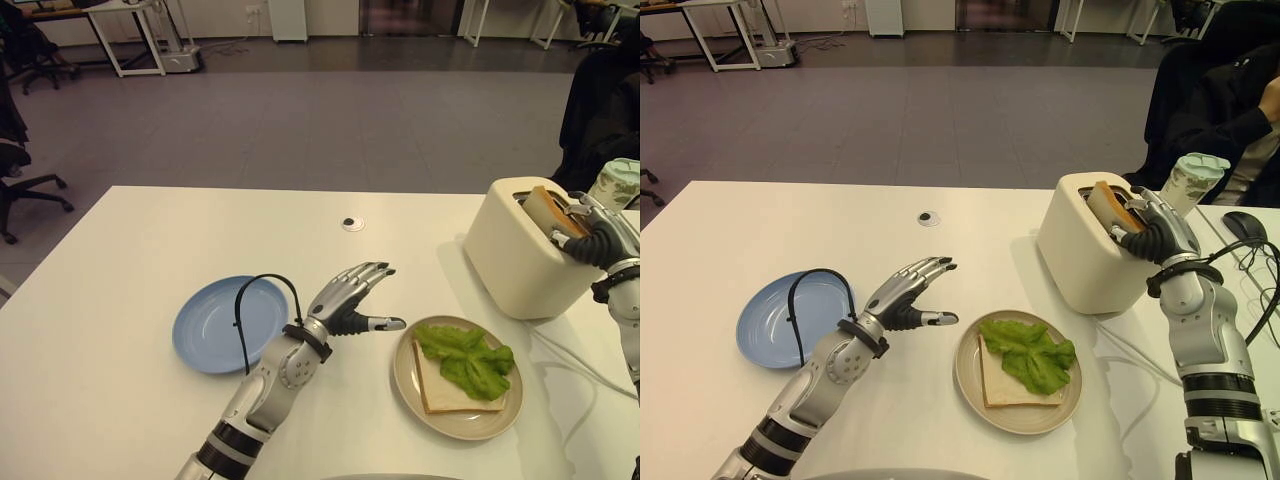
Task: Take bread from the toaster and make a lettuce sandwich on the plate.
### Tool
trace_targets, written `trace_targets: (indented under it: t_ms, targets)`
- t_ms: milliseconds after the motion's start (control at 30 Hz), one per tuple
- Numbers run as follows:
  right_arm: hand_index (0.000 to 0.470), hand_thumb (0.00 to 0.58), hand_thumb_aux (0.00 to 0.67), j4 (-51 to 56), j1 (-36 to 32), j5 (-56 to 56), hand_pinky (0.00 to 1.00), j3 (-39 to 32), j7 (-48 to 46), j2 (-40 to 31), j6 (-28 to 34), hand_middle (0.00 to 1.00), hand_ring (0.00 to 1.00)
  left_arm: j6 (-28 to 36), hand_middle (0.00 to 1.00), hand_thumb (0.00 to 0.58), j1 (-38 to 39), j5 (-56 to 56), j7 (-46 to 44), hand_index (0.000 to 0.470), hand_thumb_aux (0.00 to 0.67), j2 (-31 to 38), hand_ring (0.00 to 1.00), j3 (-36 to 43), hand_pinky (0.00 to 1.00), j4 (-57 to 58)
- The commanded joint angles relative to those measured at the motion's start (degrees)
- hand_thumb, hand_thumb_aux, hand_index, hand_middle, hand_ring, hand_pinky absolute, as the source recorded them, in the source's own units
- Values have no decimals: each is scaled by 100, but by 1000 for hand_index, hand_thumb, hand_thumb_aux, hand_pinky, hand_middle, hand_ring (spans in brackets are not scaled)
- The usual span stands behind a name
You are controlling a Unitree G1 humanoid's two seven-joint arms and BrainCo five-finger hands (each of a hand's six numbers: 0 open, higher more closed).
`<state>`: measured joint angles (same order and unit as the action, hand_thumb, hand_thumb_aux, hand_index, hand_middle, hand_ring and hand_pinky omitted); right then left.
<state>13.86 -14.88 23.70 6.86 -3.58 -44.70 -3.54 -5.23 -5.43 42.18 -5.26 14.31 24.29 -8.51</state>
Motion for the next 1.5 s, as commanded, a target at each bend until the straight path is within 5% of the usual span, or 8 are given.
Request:
trace_targets:
  t_ms: [33, 300, 567, 833, 1133, 1433, 1467, 1500]
  targets:
    - [470, 580, 670, -102, -329, -71, 0, 309, 453, -41, -268, 0, 0, 56, 0, 0, 34, 80, 42, 0, 0, -34, 0, 47, 0, 0]
    - [470, 580, 670, -950, -670, -1357, 0, 1395, 1063, 267, -1480, 0, 0, 66, 0, 0, 29, 100, 97, 0, 0, -74, 0, 60, 0, -51]
    - [470, 580, 670, -2117, 937, -4658, 0, 552, -3837, -486, 1392, 0, 0, -292, 0, 0, 38, 195, 500, 0, 0, -2, 0, -101, 0, -711]
    - [470, 580, 670, -2407, 2291, -4767, 0, 553, -6115, -1201, 1079, 0, 0, -579, 0, 0, 101, 204, 646, 0, 0, 9, 0, -152, 0, -1059]
    - [470, 580, 670, -2358, 2331, -4626, 0, 485, -6544, -1300, 1125, 0, 0, -553, 0, 0, 228, 309, 611, 0, 0, -114, 0, -9, 0, -1144]
    - [470, 580, 670, -2083, 1272, -3384, 0, -464, -5287, -649, 1071, 0, 0, -526, 0, 0, 353, 368, 602, 0, 0, -219, 0, 66, 0, -1148]
    - [424, 574, 604, -2097, 1156, -3359, 0, -498, -5209, -584, 1103, 0, 0, -526, 0, 0, 370, 371, 604, 0, 0, -228, 0, 71, 0, -1150]
    - [0, 0, 0, -2116, 1078, -3337, 0, -529, -5163, -548, 1133, 0, 0, -526, 0, 0, 383, 373, 604, 0, 0, -237, 0, 75, 0, -1152]
